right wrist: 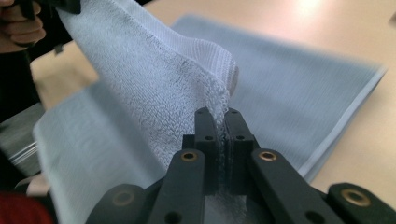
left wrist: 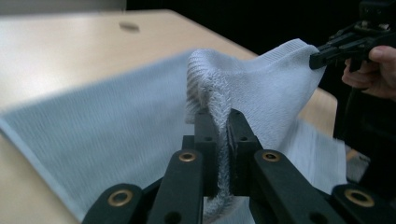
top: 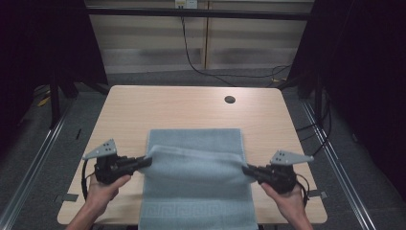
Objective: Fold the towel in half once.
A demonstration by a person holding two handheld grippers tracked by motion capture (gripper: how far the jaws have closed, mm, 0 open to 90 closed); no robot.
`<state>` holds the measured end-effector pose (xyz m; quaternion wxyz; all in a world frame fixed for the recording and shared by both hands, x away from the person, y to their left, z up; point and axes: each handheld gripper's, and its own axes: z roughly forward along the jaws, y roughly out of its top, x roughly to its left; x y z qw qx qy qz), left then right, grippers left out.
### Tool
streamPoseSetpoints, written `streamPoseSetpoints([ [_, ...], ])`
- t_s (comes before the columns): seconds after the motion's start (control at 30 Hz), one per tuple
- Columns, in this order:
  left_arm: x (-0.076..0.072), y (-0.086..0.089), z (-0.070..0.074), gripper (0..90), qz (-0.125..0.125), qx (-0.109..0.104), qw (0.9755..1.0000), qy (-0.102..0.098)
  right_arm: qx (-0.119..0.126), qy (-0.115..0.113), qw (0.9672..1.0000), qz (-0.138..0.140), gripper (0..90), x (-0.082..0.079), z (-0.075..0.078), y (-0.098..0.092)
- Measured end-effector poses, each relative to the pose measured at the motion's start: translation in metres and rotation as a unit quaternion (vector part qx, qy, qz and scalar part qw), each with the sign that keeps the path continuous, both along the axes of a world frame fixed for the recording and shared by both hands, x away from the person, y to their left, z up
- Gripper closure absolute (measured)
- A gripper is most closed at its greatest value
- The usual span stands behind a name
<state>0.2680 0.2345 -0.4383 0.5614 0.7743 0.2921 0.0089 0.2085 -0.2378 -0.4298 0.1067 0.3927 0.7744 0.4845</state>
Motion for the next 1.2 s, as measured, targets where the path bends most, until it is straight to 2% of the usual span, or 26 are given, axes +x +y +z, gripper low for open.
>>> streamPoseSetpoints([
  [0.07,-0.010,0.000,-0.009,84.7,-0.012,0.014,0.9998,0.007,-0.002,0.018,0.9998,0.008,85.4,-0.011,-0.016,-0.002],
  [0.1,-0.014,0.000,-0.013,84.4,-0.024,0.019,0.9994,0.017,-0.001,0.027,0.9995,0.015,83.3,-0.017,-0.022,-0.002],
  [0.2,-0.029,0.003,-0.026,84.1,-0.033,0.020,0.9987,0.034,-0.015,0.047,0.9983,0.030,82.9,-0.031,-0.036,-0.001],
  [0.23,-0.034,0.004,-0.031,83.8,-0.032,0.031,0.9984,0.034,-0.015,0.053,0.9979,0.033,81.9,-0.036,-0.039,-0.001],
  [0.3,-0.044,0.005,-0.037,81.8,-0.051,0.045,0.9966,0.046,-0.020,0.056,0.9975,0.040,79.6,-0.045,-0.042,-0.001],
  [0.4,-0.054,0.011,-0.041,76.9,-0.070,0.048,0.9949,0.055,-0.019,0.058,0.9970,0.048,72.2,-0.060,-0.039,-0.005],
  [0.43,-0.059,0.012,-0.040,74.5,-0.081,0.052,0.9939,0.054,-0.017,0.061,0.9965,0.055,66.1,-0.064,-0.039,-0.006],
  [0.47,-0.064,0.014,-0.039,73.0,-0.093,0.057,0.9931,0.044,-0.016,0.074,0.9955,0.057,64.9,-0.068,-0.038,-0.007],
  [0.53,-0.070,0.019,-0.037,69.4,-0.096,0.038,0.9935,0.049,-0.019,0.072,0.9954,0.061,64.7,-0.076,-0.037,-0.009],
  [0.57,-0.072,0.022,-0.035,67.5,-0.099,0.029,0.9936,0.044,-0.017,0.070,0.9955,0.061,63.2,-0.077,-0.036,-0.010],
  [0.6,-0.072,0.025,-0.034,66.8,-0.095,0.026,0.9944,0.039,-0.012,0.067,0.9961,0.057,63.4,-0.076,-0.035,-0.011],
  [0.63,-0.072,0.027,-0.032,65.8,-0.090,0.021,0.9949,0.042,-0.007,0.062,0.9966,0.053,63.5,-0.075,-0.034,-0.011],
  [0.7,-0.065,0.030,-0.030,61.7,-0.078,0.019,0.9962,0.035,-0.002,0.051,0.9977,0.045,61.4,-0.068,-0.030,-0.011],
  [0.77,-0.052,0.029,-0.030,59.3,-0.064,0.018,0.9971,0.039,-0.013,0.040,0.9984,0.038,59.4,-0.056,-0.027,-0.008],
  [0.83,-0.032,0.027,-0.031,58.7,-0.047,0.026,0.9976,0.043,-0.002,0.038,0.9986,0.035,58.2,-0.039,-0.027,-0.006],
  [0.9,-0.007,0.023,-0.033,58.7,-0.037,0.028,0.9976,0.052,-0.014,0.032,0.9988,0.034,59.1,-0.017,-0.028,0.000],
  [0.93,0.001,0.020,-0.034,58.8,-0.035,0.033,0.9973,0.055,-0.016,0.041,0.9983,0.038,59.3,-0.001,-0.030,0.003],
  [1.1,0.049,0.004,-0.041,60.3,-0.004,0.067,0.9962,0.057,-0.043,0.051,0.9969,0.040,59.7,0.052,-0.041,0.019],
  [1.17,0.063,0.001,-0.047,61.1,0.008,0.068,0.9957,0.064,-0.050,0.061,0.9961,0.040,59.3,0.069,-0.046,0.026],
  [1.2,0.068,-0.002,-0.051,62.0,0.012,0.078,0.9946,0.068,-0.056,0.059,0.9959,0.039,59.3,0.077,-0.049,0.029],
])
